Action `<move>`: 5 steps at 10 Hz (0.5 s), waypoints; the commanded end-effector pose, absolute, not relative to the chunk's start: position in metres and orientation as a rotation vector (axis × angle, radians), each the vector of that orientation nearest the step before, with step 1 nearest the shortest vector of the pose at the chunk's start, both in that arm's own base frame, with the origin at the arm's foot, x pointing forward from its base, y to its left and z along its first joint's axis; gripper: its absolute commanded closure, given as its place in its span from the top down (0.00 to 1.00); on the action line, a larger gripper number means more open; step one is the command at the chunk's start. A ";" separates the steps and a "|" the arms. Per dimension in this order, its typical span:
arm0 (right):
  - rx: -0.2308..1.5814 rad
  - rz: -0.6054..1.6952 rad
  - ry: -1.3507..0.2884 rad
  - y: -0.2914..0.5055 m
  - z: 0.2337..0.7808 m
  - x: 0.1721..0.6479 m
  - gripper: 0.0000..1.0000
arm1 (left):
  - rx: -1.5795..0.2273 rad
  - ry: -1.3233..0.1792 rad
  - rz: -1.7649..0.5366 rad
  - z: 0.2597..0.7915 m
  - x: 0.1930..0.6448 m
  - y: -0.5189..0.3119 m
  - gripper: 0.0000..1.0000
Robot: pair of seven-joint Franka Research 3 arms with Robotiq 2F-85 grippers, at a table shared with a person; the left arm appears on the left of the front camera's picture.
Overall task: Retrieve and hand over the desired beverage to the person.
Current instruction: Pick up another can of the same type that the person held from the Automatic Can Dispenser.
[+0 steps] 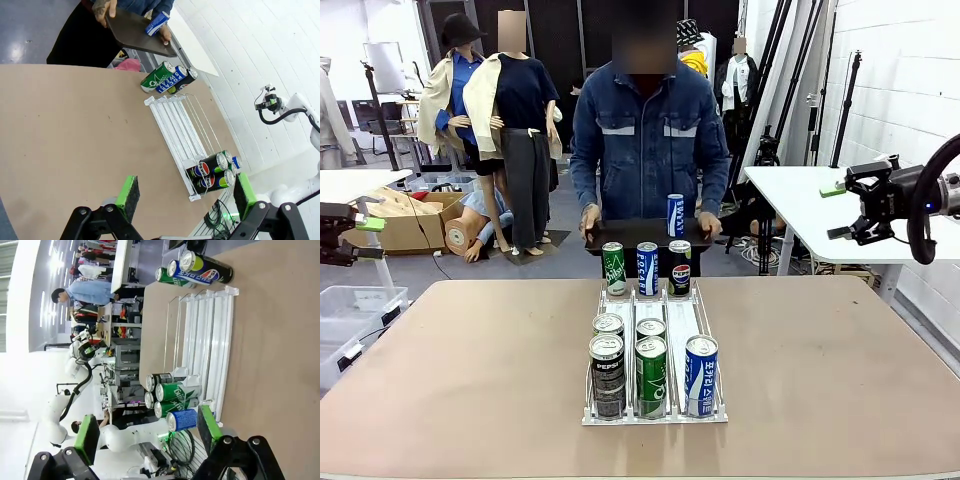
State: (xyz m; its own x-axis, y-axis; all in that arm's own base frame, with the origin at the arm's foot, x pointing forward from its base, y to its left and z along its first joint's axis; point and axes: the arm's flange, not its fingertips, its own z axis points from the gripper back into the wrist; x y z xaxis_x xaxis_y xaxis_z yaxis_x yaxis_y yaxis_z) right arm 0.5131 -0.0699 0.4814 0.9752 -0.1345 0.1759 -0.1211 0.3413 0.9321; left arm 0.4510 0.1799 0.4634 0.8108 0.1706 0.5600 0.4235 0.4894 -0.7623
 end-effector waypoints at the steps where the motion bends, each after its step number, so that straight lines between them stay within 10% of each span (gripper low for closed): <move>1: 1.246 0.006 -0.300 -0.072 0.471 0.514 1.00 | -1.062 -0.634 -0.168 0.465 0.450 0.181 1.00; 5: 1.263 -0.046 -0.329 -0.099 0.460 0.515 1.00 | -1.062 -0.634 -0.168 0.465 0.450 0.181 1.00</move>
State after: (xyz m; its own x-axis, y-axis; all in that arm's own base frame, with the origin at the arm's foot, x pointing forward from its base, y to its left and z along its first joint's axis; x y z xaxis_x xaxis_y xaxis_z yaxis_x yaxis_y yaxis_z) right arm 0.5156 -0.0958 0.4657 0.9635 -0.1857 0.1930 -0.1223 0.3362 0.9338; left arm 0.4510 0.1799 0.4634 0.8108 0.1706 0.5600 0.4235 0.4894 -0.7623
